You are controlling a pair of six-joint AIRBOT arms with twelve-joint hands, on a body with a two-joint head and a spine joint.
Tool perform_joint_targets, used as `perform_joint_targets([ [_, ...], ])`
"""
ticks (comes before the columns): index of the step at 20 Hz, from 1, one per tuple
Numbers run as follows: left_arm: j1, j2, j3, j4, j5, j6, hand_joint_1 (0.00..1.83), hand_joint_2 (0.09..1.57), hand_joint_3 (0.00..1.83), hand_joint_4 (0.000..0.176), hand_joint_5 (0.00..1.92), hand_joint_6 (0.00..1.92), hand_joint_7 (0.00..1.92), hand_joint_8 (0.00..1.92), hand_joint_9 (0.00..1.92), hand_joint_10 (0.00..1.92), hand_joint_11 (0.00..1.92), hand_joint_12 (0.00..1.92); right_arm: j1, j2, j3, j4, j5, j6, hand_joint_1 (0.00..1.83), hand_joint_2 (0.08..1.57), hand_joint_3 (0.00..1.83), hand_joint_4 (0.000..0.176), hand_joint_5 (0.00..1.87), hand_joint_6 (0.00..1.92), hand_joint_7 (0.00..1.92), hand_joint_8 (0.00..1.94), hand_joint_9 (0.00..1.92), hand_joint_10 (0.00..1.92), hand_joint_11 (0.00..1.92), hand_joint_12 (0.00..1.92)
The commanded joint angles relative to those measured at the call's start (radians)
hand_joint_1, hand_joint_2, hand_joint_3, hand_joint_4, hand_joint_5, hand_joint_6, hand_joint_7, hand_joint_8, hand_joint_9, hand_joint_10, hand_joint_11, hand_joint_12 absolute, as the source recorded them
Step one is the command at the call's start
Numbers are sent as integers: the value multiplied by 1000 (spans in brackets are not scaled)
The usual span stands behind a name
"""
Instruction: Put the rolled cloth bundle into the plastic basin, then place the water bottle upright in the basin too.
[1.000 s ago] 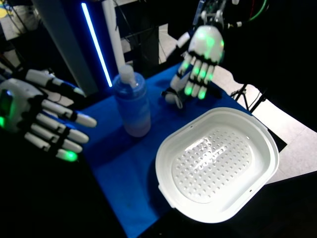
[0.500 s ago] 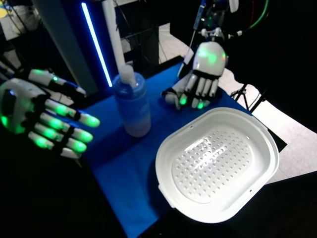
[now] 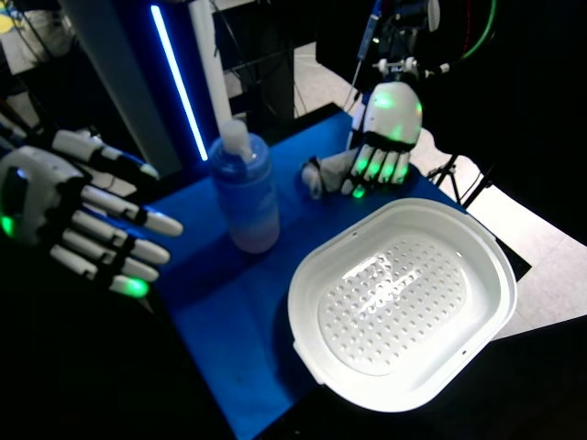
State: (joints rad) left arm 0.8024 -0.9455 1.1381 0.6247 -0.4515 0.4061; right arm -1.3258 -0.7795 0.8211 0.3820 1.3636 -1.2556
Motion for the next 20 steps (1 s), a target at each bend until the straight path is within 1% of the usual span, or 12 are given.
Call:
perform_joint_targets([
  [1, 3, 1, -1, -23, -50, 10, 1716, 1154, 0, 175, 945, 1921, 1253, 1921, 1540, 1921, 1608, 1921, 6, -3, 5, -2, 128, 8, 184, 1475, 2, 86, 245, 2, 237, 5, 200, 1, 4, 436],
  [4, -1, 22, -15, -91, -156, 22, 1666, 1182, 0, 176, 1071, 1921, 1483, 1921, 1678, 1921, 1769, 1921, 6, -5, 5, -2, 127, 8, 153, 1485, 3, 74, 251, 1, 242, 1, 202, 1, 10, 426],
  [5, -7, 36, -27, -112, -195, 35, 1638, 1186, 0, 176, 1045, 1921, 1456, 1921, 1654, 1921, 1742, 1921, 6, -6, 5, -2, 127, 8, 157, 1492, 6, 64, 251, 1, 241, 0, 199, 0, 6, 424],
  [7, -26, 71, -58, -133, -291, 42, 1663, 1154, 0, 176, 1012, 1921, 1391, 1921, 1600, 1921, 1690, 1921, 6, -7, 5, -2, 125, 8, 166, 1486, 0, 76, 261, 2, 253, 2, 207, 3, 30, 417],
  [11, -109, 124, -104, -132, -474, 58, 1590, 1224, 0, 176, 1229, 1921, 1543, 1921, 1717, 1921, 1786, 1921, 6, -14, 10, -2, 119, 8, 164, 1478, 1, 100, 249, 0, 250, 0, 191, 0, 41, 338],
  [12, -139, 127, -104, -129, -507, 63, 1229, 1197, 6, 0, 1301, 1917, 1606, 1921, 1762, 1921, 1838, 1921, 6, -17, 12, -2, 119, 8, 195, 1472, 0, 114, 243, 0, 253, 0, 191, 0, 98, 210],
  [14, -194, 130, -106, -131, -527, 106, 1229, 1196, 4, 0, 1272, 1921, 1588, 1921, 1754, 1921, 1825, 1921, 6, -19, 14, -2, 118, 8, 230, 1477, 0, 75, 255, 1, 268, 1, 222, 2, 172, 143],
  [15, -233, 127, -103, -140, -516, 150, 1228, 1199, 4, 0, 1300, 1921, 1610, 1921, 1768, 1921, 1831, 1921, 6, -21, 15, -2, 118, 8, 229, 1474, 0, 73, 251, 0, 267, 0, 227, 0, 196, 113],
  [16, -260, 119, -93, -151, -499, 181, 1514, 1126, 0, 0, 1119, 1921, 1290, 1921, 1476, 1921, 1576, 1921, 6, -23, 16, -2, 118, 8, 225, 1467, 0, 86, 244, 0, 264, 0, 225, 0, 192, 101],
  [17, -301, 94, -62, -174, -465, 204, 1643, 1128, 0, 171, 826, 1921, 1062, 1921, 1252, 1921, 1345, 1921, 6, -27, 19, -3, 118, 8, 224, 1461, 0, 84, 249, 2, 263, 0, 220, 0, 174, 91],
  [18, -314, 80, -43, -185, -445, 206, 1684, 1124, 0, 175, 831, 1921, 1059, 1921, 1263, 1921, 1378, 1921, 6, -29, 21, -3, 118, 8, 220, 1457, 0, 92, 246, 1, 256, 0, 209, 0, 164, 86],
  [20, -326, 33, 13, -251, -410, 220, 1729, 1130, 0, 175, 595, 1921, 846, 1921, 1082, 1921, 1246, 1921, 6, -35, 25, -3, 119, 8, 233, 1454, 0, 80, 245, 0, 261, 1, 206, 0, 165, 81],
])
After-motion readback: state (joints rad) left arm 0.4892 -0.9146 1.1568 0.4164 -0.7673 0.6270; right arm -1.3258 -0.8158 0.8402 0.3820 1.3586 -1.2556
